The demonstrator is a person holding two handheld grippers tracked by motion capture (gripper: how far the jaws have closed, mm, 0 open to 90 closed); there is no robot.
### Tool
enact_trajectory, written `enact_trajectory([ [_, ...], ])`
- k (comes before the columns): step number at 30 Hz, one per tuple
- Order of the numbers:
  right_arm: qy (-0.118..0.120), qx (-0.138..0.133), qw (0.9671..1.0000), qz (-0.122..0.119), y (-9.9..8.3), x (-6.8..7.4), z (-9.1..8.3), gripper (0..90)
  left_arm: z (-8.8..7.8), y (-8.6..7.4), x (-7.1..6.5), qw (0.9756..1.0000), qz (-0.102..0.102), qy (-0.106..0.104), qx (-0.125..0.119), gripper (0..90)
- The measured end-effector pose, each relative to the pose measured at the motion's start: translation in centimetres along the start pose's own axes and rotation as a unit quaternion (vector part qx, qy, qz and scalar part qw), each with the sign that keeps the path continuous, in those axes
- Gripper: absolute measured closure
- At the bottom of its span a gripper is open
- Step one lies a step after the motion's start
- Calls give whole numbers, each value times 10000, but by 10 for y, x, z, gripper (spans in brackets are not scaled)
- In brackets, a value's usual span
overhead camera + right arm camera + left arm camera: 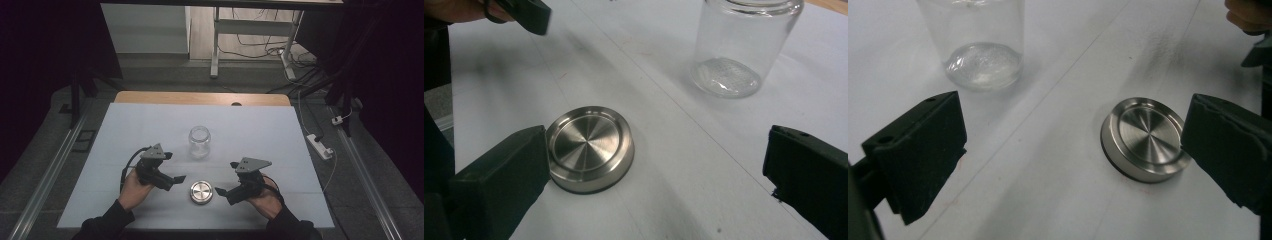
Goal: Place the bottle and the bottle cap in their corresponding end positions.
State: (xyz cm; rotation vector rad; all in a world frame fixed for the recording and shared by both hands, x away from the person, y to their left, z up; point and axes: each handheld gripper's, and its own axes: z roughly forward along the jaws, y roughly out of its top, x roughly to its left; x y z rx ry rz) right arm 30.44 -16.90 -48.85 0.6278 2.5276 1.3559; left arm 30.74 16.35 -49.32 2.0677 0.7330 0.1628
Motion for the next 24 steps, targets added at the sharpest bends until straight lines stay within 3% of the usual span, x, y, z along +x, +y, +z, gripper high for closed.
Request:
enact_trajectory([
  [15,-329,-14,9994,121,-11,-6,-22,0,-39,-31,-3,9990,-330,264,-126,0],
  [24,-623,16,9977,276,-21,-12,-39,0,-61,-53,-5,9970,-508,589,-63,0],
])
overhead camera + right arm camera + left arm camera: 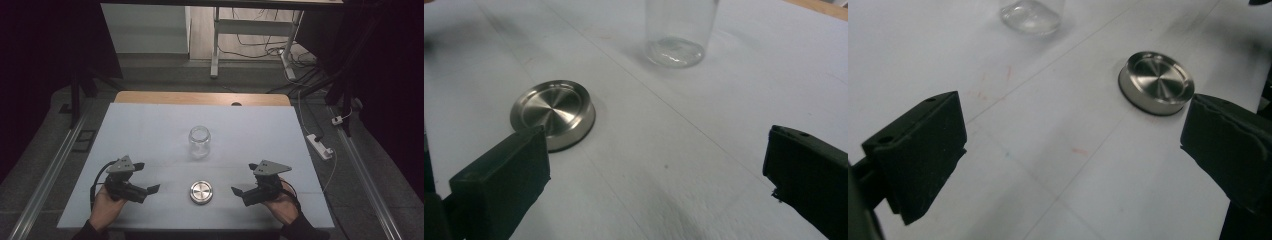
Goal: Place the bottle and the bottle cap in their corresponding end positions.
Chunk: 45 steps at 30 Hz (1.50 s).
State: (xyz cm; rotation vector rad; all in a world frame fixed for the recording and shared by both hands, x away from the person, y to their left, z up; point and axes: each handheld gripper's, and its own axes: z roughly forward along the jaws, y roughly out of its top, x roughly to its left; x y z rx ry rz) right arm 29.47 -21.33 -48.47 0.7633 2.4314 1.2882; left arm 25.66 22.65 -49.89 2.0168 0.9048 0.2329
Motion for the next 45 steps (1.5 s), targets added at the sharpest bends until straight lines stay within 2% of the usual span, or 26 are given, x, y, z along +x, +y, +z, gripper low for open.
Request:
enact_trajectory([
  [9,-257,5,9995,207,-12,-9,-17,0,-19,-21,1,9994,-161,299,58,0],
  [19,-600,28,9969,502,-29,-19,-37,0,-39,-44,2,9977,-412,534,82,0],
  [24,-767,19,9947,682,-39,-24,-50,0,-47,-55,2,9963,-543,664,103,0],
  [36,-1128,84,9887,981,-60,-30,-73,0,-61,-74,2,9932,-811,827,144,0],
  [41,-1223,183,9860,1119,-67,-31,-80,0,-63,-78,1,9924,-823,890,227,0],
  [45,-1298,213,9841,1196,-70,-30,-85,0,-63,-80,-2,9906,-850,1020,333,0],
])
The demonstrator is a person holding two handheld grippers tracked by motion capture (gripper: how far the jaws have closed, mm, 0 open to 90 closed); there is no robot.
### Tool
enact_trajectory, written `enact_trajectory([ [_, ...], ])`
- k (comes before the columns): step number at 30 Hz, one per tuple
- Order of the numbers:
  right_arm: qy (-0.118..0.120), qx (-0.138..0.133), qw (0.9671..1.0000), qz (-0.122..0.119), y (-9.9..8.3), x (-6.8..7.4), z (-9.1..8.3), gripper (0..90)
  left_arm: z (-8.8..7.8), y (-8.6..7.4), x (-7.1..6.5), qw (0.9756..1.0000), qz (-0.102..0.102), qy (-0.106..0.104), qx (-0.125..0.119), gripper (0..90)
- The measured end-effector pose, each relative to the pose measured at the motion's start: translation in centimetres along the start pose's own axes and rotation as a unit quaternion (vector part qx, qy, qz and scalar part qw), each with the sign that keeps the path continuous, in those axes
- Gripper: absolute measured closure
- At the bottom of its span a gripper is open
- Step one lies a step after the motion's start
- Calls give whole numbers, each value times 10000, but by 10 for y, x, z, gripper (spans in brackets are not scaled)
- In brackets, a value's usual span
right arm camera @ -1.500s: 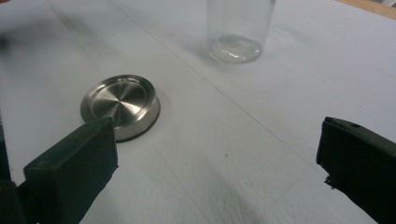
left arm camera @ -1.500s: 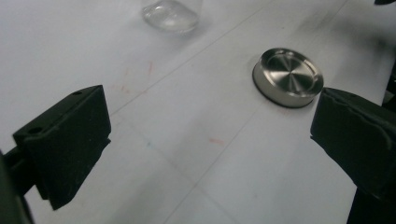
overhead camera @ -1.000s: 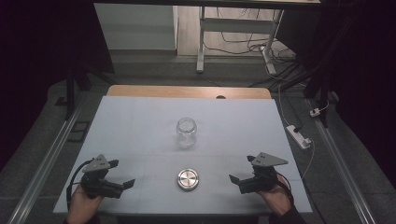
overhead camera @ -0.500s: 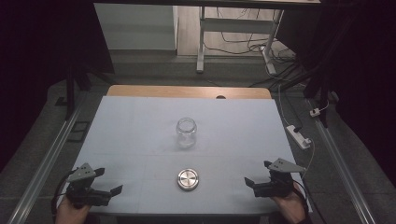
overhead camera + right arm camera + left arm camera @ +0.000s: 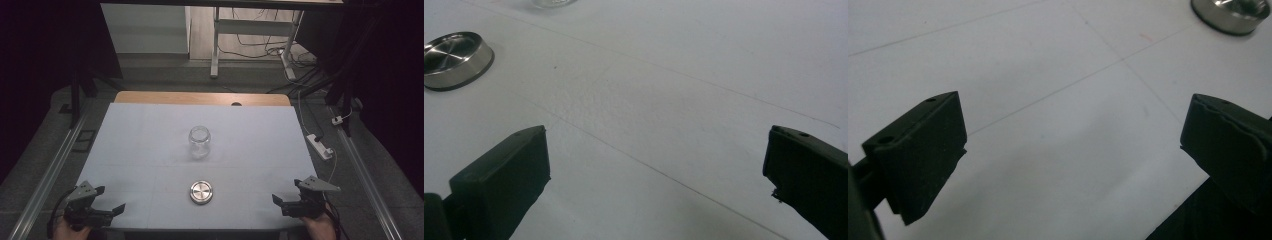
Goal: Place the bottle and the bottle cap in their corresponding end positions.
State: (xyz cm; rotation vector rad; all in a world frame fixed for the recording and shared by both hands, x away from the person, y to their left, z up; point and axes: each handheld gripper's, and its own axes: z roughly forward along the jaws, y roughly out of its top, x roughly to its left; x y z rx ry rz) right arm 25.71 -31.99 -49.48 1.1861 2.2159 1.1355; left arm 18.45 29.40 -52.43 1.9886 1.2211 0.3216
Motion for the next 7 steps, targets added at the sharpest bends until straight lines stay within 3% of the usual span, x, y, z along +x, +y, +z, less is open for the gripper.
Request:
enact_trajectory([
  [7,-46,134,9999,46,-1,-1,-1,0,0,-1,1,9999,-66,54,116,0],
])
